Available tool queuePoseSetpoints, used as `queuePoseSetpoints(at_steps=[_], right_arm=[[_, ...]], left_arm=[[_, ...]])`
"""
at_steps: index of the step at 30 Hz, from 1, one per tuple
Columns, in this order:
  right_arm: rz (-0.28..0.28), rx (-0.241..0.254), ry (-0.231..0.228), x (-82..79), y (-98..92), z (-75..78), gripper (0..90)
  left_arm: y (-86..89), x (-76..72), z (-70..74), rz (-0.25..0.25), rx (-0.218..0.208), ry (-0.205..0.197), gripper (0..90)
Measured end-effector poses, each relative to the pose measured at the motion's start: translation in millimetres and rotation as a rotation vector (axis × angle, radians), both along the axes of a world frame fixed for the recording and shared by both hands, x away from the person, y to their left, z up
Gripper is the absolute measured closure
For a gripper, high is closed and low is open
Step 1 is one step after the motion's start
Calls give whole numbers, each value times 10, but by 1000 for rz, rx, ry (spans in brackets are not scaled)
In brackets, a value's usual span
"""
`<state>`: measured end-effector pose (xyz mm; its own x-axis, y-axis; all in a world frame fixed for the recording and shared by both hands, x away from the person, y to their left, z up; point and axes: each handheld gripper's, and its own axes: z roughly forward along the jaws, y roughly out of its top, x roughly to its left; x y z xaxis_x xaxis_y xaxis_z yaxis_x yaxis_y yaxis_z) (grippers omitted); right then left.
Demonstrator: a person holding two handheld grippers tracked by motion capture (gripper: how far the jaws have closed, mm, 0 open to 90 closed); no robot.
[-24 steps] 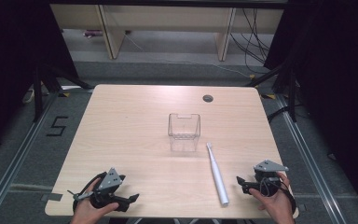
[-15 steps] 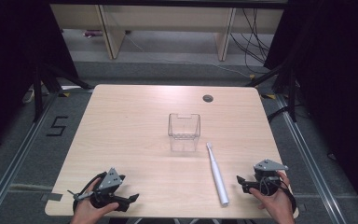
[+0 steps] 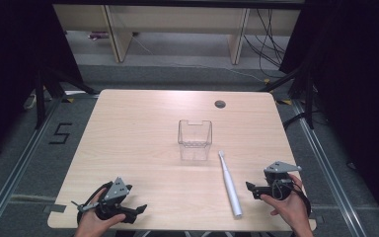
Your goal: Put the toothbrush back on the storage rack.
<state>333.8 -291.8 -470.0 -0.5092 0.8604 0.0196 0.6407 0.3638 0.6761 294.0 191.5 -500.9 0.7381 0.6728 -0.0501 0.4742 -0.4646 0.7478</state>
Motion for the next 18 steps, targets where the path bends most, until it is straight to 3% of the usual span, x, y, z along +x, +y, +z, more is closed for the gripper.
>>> queuePoseSetpoints(at_steps=[3, 5, 9, 10, 12, 14, 18], right_arm=[[27, -2, -4, 24, 66, 39, 211], [51, 10, 17, 33, 136, 76, 260], [98, -19, 24, 59, 233, 112, 308], [119, -21, 46, 77, 301, 118, 337], [107, -8, 42, 73, 346, 103, 341], [165, -54, 78, 135, 442, 124, 377], [193, -96, 92, 178, 546, 108, 404]], left_arm=[[7, 4, 2, -6, 9, 0, 147], [1, 1, 0, -1, 0, -1, 147], [9, 6, 5, -2, 18, -8, 147], [13, 8, 4, -5, 18, -7, 148], [7, 7, 1, -9, 3, -7, 147], [16, 13, 7, -11, 21, -14, 148], [18, 17, 7, -10, 21, -14, 148]])
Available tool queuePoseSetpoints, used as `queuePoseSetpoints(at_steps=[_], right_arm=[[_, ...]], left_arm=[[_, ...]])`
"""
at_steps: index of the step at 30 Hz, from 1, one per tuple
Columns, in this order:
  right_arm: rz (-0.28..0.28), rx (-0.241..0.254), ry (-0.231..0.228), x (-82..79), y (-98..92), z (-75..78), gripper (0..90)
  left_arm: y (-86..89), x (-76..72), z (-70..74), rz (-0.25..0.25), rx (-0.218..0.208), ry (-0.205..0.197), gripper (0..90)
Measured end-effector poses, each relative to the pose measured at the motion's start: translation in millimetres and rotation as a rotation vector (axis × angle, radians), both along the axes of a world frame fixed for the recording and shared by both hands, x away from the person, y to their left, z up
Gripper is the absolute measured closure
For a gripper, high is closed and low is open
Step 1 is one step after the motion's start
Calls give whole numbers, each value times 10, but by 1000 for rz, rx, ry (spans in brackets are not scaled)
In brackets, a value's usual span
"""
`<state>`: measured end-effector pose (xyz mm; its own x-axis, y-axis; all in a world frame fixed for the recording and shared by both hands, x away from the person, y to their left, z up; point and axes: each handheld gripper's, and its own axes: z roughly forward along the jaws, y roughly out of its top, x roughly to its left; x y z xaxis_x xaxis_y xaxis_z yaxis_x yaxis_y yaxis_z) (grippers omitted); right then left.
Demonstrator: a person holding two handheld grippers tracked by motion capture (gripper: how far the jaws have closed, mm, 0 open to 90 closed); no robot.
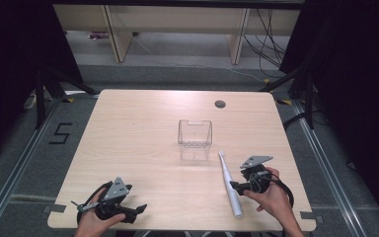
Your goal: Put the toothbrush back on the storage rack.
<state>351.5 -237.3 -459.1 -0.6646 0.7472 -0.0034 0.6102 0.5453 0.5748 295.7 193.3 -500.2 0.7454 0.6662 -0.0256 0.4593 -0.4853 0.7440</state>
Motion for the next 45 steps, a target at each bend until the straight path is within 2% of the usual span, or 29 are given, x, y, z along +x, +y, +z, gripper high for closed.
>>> queuePoseSetpoints(at_steps=[6, 7, 9, 10, 13, 14, 19, 20, 21, 22, 23, 24, 26, 27, 29, 31, 32, 33, 34, 37, 38, 39, 40, 41, 42, 45], right_arm=[[8, -19, 15, 33, 104, -19, 442], [36, -29, 3, 59, 107, -23, 441], [33, -26, 7, 72, 118, -37, 442], [-3, -13, 59, 68, 152, -39, 447], [10, -34, 39, 106, 159, -59, 451], [-9, -34, 79, 115, 183, -62, 452], [-5, -54, 108, 146, 221, -91, 459], [-12, -57, 126, 165, 243, -90, 461], [0, -60, 118, 186, 250, -103, 463], [-24, -75, 132, 183, 266, -100, 464], [-22, -80, 142, 191, 274, -95, 465], [-16, -85, 146, 205, 287, -104, 465], [2, -85, 152, 217, 294, -112, 466], [-27, -104, 148, 226, 303, -116, 466], [-9, -92, 160, 239, 305, -124, 466], [-18, -106, 157, 245, 303, -126, 466], [12, -91, 166, 259, 302, -138, 466], [8, -99, 149, 265, 301, -142, 469], [2, -112, 165, 271, 309, -148, 469], [20, -115, 150, 283, 310, -151, 473], [-6, -123, 190, 277, 343, -150, 487], [-13, -117, 210, 273, 359, -149, 490], [7, -132, 194, 299, 354, -156, 495], [7, -132, 194, 299, 354, -156, 495], [0, -141, 211, 305, 364, -153, 523], [23, -142, 219, 325, 353, -160, 552]], left_arm=[[-2, -3, -1, 1, -3, -1, 148], [-2, 0, 0, 0, -3, 1, 147], [1, 1, 2, 0, -2, 0, 147], [-4, -6, 1, 6, -23, 6, 147], [-3, -7, -1, 6, -23, 10, 148], [6, -2, 3, 0, -2, 4, 148], [4, 4, 1, -2, -1, 2, 147], [4, 3, 0, -2, -1, 3, 147], [4, 4, 0, -2, -2, 4, 147], [8, 3, 5, -6, 1, 3, 147], [8, 3, 5, -6, 1, 3, 147], [-7, -5, 1, 3, -26, 6, 147], [-5, -5, 1, 3, -25, 6, 148], [-4, -5, 2, 3, -25, 7, 148], [-3, -7, 1, 5, -25, 9, 147], [-3, -5, 1, 3, -25, 8, 147], [4, 1, 4, -2, -5, 2, 147], [3, 1, 5, -2, -5, 2, 147], [4, 1, 6, -2, -5, 2, 147], [2, 2, 4, -2, -8, 4, 148], [2, 2, 3, -5, -6, 3, 147], [2, 2, 3, -5, -6, 3, 148], [-8, -6, 1, -1, -26, 8, 148], [-8, -6, 1, -1, -26, 8, 147], [6, 2, 5, -5, -4, 3, 147], [6, 1, 5, -2, -6, 4, 147]])
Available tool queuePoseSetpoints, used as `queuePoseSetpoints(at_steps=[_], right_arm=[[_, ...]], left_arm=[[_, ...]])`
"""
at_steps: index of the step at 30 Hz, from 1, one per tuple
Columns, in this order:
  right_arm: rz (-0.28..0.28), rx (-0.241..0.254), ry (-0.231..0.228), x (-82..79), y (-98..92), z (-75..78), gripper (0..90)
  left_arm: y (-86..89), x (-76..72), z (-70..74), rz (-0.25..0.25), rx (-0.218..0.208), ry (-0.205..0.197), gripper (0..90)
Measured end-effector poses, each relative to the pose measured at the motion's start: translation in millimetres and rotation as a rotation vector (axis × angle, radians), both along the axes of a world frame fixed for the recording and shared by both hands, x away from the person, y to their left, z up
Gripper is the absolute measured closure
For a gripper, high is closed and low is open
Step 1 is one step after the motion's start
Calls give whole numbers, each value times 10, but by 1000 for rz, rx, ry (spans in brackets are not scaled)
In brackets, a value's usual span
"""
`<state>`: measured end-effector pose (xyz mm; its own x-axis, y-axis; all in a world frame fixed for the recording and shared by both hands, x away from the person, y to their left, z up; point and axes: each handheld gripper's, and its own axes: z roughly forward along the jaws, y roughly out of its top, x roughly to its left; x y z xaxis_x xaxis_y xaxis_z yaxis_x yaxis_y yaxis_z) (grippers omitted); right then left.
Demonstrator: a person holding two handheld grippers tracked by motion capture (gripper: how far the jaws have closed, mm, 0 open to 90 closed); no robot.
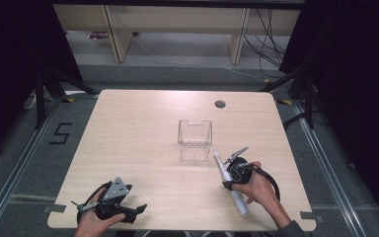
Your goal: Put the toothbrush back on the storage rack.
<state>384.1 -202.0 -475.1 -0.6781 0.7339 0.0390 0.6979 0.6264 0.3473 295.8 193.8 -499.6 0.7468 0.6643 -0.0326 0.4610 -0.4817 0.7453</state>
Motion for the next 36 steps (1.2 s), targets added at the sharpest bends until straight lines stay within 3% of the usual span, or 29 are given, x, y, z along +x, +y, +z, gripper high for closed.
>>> queuePoseSetpoints(at_steps=[4, 5, 9, 10, 12, 13, 14, 16, 21, 23, 24, 27, 28, 29, 33, 36], right_arm=[[8, -19, 20, 34, -56, -10, 613], [41, -10, 9, 58, -79, -18, 618], [52, -5, 31, 90, -106, -15, 623], [27, -14, 58, 89, -102, -3, 623], [57, -16, 58, 120, -109, 3, 620], [42, -23, 71, 117, -97, 13, 620], [65, -35, 67, 143, -90, 14, 619], [60, -65, 105, 165, -51, 19, 617], [89, -100, 138, 220, -6, 4, 626], [105, -121, 150, 251, -11, 11, 633], [81, -128, 162, 246, -3, 14, 637], [78, -171, 187, 279, 7, 26, 648], [115, -175, 175, 296, -12, 16, 651], [83, -188, 200, 288, 6, 32, 652], [135, -229, 193, 322, -14, 16, 652], [126, -244, 207, 315, 1, 22, 653]], left_arm=[[-4, 1, -2, -3, -3, 1, 148], [-5, 1, 0, -7, 2, 0, 147], [-8, 2, -4, -2, -2, 0, 147], [-9, 2, -5, -2, -2, 0, 147], [-12, 2, -8, -3, 0, 0, 147], [-14, 1, -7, -4, -1, -1, 147], [-15, 1, -7, -4, -1, -1, 147], [-21, -3, -10, -3, -14, 3, 147], [-10, -1, -5, -4, -2, 0, 148], [-22, -11, -8, -2, -24, 2, 147], [-21, -10, -6, -4, -23, 4, 147], [-18, -8, -3, -10, -14, 3, 147], [-18, -8, -3, -10, -14, 3, 147], [-19, -8, -4, -10, -13, 4, 148], [-19, -8, -3, -13, -11, 4, 147], [-18, -8, -4, -10, -14, 4, 147]])
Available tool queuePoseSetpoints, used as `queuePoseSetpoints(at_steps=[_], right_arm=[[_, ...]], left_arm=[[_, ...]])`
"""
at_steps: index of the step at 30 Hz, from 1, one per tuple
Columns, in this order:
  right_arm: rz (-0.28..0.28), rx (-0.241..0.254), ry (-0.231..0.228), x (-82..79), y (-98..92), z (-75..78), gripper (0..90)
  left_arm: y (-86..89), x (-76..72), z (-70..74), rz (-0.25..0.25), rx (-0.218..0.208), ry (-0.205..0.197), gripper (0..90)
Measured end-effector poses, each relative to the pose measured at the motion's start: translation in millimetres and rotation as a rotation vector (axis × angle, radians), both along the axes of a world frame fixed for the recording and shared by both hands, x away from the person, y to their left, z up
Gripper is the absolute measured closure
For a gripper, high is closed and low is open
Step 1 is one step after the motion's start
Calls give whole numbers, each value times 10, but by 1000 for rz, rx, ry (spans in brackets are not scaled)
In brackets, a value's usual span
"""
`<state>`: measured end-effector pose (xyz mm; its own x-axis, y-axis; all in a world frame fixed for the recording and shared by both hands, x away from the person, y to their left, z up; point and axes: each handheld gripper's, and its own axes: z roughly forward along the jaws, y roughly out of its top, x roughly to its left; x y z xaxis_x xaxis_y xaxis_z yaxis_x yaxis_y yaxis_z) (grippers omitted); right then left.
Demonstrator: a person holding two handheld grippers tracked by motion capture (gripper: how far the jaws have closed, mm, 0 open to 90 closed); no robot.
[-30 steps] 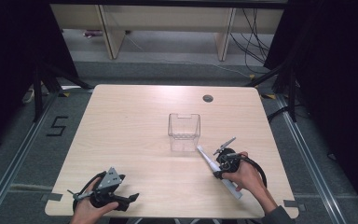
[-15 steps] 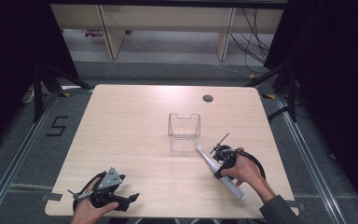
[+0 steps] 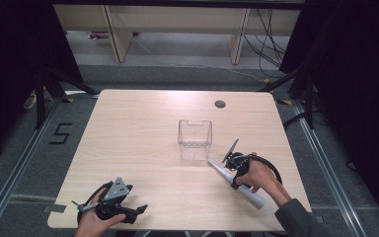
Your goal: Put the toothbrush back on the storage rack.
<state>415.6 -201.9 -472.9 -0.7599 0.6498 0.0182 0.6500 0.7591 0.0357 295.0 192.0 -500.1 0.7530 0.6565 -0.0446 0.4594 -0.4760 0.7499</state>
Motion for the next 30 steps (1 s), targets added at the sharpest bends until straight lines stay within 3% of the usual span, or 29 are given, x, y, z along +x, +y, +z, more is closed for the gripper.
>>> queuePoseSetpoints(at_steps=[7, 8, 10, 14, 16, 17, 18, 19, 22, 23, 26, 30], right_arm=[[33, -11, -13, -3, -10, -5, 654], [15, -22, -7, -11, 6, 4, 655], [50, -29, -11, -2, 1, -1, 655], [23, -36, 1, -43, 34, 5, 656], [63, -44, -5, -37, 16, 3, 656], [40, -47, -1, -56, 34, 18, 657], [18, -38, -3, -73, 40, 25, 657], [59, -32, -14, -51, 11, 25, 657], [40, -26, -21, -85, 11, 58, 658], [69, -23, -42, -84, -28, 64, 658], [51, 4, -50, -120, -57, 90, 658], [66, -1, -71, -127, -106, 153, 658]], left_arm=[[-3, 0, 0, 1, 5, -4, 147], [-3, 0, 0, 1, 5, -4, 147], [-3, -1, 1, -1, 1, -1, 147], [-5, 4, -4, 3, 12, -3, 147], [-3, 6, -3, 2, 13, -3, 147], [-4, 2, 0, 1, 8, -2, 148], [-3, 2, 1, 1, 6, -4, 147], [-1, 1, 3, -3, 4, -2, 148], [-2, 3, 0, 2, 6, -4, 147], [-3, 1, 2, -2, 1, -2, 147], [0, 2, 2, -1, 0, -2, 147], [0, 3, 3, -1, 0, -2, 147]])
